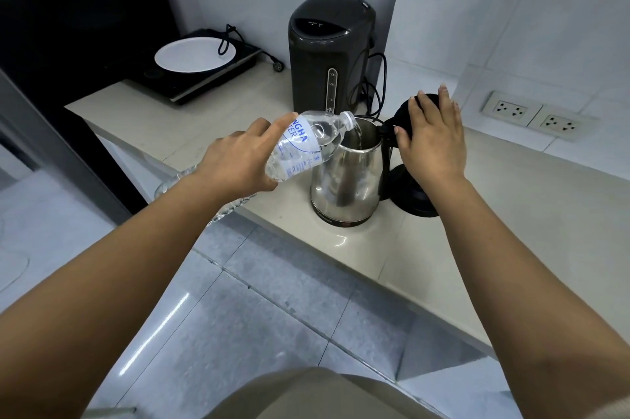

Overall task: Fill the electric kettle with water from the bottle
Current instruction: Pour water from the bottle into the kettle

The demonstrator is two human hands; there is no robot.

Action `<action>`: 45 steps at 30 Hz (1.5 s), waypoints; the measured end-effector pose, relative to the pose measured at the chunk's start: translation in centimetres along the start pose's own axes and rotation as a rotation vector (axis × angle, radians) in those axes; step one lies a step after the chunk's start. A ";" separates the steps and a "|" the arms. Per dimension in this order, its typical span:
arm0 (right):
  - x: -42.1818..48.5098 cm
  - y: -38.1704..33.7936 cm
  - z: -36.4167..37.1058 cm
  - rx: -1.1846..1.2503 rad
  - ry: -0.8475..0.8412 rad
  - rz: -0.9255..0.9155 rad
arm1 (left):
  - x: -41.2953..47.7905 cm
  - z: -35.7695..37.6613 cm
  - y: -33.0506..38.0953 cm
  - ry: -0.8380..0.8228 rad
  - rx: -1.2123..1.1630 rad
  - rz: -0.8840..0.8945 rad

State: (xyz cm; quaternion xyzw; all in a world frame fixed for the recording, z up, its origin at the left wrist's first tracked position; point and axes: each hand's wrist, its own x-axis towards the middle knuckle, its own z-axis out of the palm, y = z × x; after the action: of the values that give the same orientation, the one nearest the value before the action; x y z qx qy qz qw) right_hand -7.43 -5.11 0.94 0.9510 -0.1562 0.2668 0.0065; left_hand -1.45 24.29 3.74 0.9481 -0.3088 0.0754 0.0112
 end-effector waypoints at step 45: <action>-0.1 -0.3 0.4 0.036 0.049 0.029 | 0.2 -1.1 0.2 -0.017 0.041 0.030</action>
State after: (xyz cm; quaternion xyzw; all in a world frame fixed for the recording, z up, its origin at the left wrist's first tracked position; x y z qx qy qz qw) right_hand -7.25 -4.88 0.54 0.9418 -0.1649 0.2928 -0.0108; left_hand -1.55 24.10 4.81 0.9440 -0.3215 0.0737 -0.0121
